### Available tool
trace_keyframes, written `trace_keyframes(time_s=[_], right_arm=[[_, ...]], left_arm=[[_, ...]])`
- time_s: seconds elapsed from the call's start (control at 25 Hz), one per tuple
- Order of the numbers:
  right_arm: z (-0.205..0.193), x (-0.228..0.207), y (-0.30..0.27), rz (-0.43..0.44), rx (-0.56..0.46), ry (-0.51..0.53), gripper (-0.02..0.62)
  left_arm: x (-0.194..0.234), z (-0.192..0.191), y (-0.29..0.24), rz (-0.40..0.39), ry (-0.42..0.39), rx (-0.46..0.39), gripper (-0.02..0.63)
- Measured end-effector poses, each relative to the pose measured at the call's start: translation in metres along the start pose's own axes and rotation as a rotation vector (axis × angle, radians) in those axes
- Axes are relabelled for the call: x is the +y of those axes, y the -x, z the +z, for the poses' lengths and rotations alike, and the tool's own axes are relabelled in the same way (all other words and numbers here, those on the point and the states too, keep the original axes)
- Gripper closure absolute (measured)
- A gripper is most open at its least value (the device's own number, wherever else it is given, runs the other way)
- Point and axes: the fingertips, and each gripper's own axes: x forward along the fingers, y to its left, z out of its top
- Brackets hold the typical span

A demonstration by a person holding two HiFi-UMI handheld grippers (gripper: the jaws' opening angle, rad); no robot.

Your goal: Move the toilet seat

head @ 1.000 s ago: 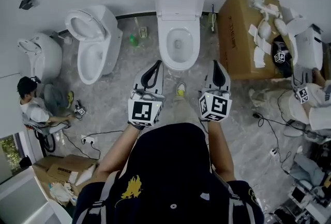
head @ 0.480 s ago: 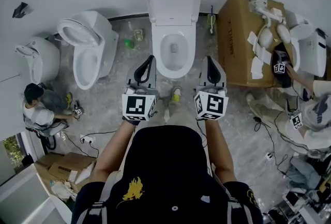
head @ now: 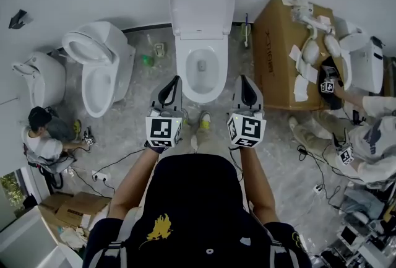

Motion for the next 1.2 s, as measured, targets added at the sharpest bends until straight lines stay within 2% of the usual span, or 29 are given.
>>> trace_keyframes(time_s=[0.28, 0.36, 0.48, 0.52, 0.6, 0.76, 0.96, 1.04, 1.2], right_arm=[[-0.053, -0.007, -0.039, -0.006, 0.173, 0.000, 0.568], [-0.075, -0.013, -0.055, -0.017, 0.212, 0.000, 0.566], [-0.119, -0.018, -0.076, -0.033, 0.272, -0.033, 0.556], [-0.135, -0.020, -0.080, -0.039, 0.295, -0.042, 0.544], [-0.167, -0.026, -0.090, -0.052, 0.342, -0.052, 0.517], [-0.225, -0.032, -0.113, -0.068, 0.420, -0.040, 0.468], [-0.295, -0.028, -0.123, -0.037, 0.532, -0.059, 0.399], [-0.322, -0.022, -0.124, -0.015, 0.580, -0.076, 0.348], [-0.370, -0.014, -0.123, 0.005, 0.656, -0.084, 0.270]], left_arm=[[0.016, -0.052, -0.036, -0.054, 0.055, 0.060, 0.588], [0.021, -0.080, -0.052, -0.062, 0.068, 0.094, 0.588], [0.032, -0.137, -0.066, -0.056, 0.062, 0.198, 0.583], [0.033, -0.157, -0.068, -0.059, 0.061, 0.237, 0.573], [0.034, -0.193, -0.074, -0.070, 0.073, 0.295, 0.512], [0.044, -0.260, -0.086, -0.050, 0.119, 0.363, 0.502], [0.047, -0.332, -0.091, -0.009, 0.242, 0.445, 0.465], [0.048, -0.359, -0.092, 0.002, 0.300, 0.489, 0.437], [0.047, -0.400, -0.093, 0.004, 0.335, 0.546, 0.368]])
